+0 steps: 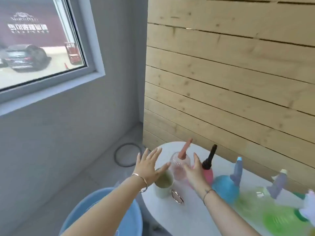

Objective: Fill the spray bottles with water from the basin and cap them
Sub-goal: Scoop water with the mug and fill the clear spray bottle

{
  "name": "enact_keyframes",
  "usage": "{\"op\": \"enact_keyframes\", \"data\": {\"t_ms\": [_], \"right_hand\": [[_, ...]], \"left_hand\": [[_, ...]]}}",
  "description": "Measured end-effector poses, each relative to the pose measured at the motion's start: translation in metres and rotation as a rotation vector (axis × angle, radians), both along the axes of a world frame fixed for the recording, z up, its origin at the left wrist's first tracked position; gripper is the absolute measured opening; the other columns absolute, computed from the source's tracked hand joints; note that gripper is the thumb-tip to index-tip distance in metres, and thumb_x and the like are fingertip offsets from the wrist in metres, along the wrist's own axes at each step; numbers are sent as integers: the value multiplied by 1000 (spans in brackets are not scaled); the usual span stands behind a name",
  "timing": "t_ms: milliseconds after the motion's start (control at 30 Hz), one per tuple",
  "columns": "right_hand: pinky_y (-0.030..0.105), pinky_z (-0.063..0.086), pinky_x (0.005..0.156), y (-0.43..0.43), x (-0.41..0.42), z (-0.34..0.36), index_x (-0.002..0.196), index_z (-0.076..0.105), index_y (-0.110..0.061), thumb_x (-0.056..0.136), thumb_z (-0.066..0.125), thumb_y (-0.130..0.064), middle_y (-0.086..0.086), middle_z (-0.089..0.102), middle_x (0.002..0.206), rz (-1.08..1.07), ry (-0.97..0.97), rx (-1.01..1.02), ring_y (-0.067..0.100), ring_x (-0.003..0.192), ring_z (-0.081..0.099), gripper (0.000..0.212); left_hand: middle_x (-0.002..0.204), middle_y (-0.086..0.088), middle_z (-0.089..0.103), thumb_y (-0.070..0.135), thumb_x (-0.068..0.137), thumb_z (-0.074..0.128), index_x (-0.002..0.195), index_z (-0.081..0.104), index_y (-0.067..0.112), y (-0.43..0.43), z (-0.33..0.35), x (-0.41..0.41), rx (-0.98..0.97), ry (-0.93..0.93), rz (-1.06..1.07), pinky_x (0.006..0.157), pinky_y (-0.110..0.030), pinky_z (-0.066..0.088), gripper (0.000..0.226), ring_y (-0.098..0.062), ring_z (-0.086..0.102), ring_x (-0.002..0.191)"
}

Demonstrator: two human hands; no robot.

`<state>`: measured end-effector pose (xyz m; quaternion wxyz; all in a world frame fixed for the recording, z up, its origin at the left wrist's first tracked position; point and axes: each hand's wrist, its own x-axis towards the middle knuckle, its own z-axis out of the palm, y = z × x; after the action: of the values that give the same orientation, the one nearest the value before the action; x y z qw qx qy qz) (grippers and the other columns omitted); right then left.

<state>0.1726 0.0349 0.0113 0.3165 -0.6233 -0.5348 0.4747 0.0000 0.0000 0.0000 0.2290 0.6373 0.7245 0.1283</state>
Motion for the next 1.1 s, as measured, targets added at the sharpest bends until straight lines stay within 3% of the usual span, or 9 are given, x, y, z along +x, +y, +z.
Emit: {"op": "enact_keyframes", "data": {"t_ms": [133,233,367,500,800,867,967,1033,1100], "right_hand": [[26,28,105,29,-13,-33,151,21,-17,96,55,-27,1,35,151,14,188,24,19,138,35,65],[31,33,108,42,-20,-62,142,39,-16,94,56,-27,1,46,145,25,260,97,17,132,44,52],[21,38,81,43,-20,-72,119,55,-20,96,51,-23,-8,60,109,64,308,204,10,104,52,24],[19,38,77,45,-18,-79,110,57,-19,95,43,-9,-8,56,95,107,300,287,9,94,52,22],[4,39,76,40,-13,-83,110,65,-19,90,63,-14,-18,64,94,-6,83,567,5,99,58,21],[13,43,85,37,-10,-69,106,67,-19,87,65,-13,-15,68,96,-14,113,634,5,100,61,19],[16,47,81,24,0,-31,91,69,-23,83,70,-10,-10,71,90,-14,226,716,2,89,64,15],[12,47,72,11,7,0,79,67,-23,82,73,-9,-9,71,78,-22,358,721,-2,74,63,15],[16,51,74,-3,12,25,79,67,-17,82,74,-11,-9,70,73,-13,525,670,1,71,63,9]], "left_hand": [[159,17,20,50,103,19,150,19,41,34,-28,3,33,-38,-75,118,-45,-10,48,-20,-2,150],[155,10,33,42,103,9,152,17,38,51,-49,10,39,-34,-130,117,-45,-10,50,-22,2,150],[138,-3,56,47,103,4,147,38,33,68,-67,13,71,-187,-100,117,-44,-10,58,-15,17,148],[146,2,49,51,100,-2,142,46,27,65,-65,16,103,-225,-97,118,-46,-10,68,-15,19,148],[148,1,46,55,99,-3,142,47,27,48,-50,25,135,-274,-72,119,-45,-11,71,-14,15,148],[147,4,47,66,94,-2,141,48,31,43,-40,25,196,-331,-75,120,-45,-6,77,-14,19,147],[130,6,56,85,79,22,135,54,29,27,-16,27,303,-504,-77,118,-41,22,85,-17,41,136],[134,10,48,65,85,55,143,43,31,8,1,31,346,-578,-92,108,-24,31,68,-7,42,131],[135,13,43,40,79,77,148,33,29,-7,15,39,422,-563,-121,93,-5,31,82,0,40,124]]}}
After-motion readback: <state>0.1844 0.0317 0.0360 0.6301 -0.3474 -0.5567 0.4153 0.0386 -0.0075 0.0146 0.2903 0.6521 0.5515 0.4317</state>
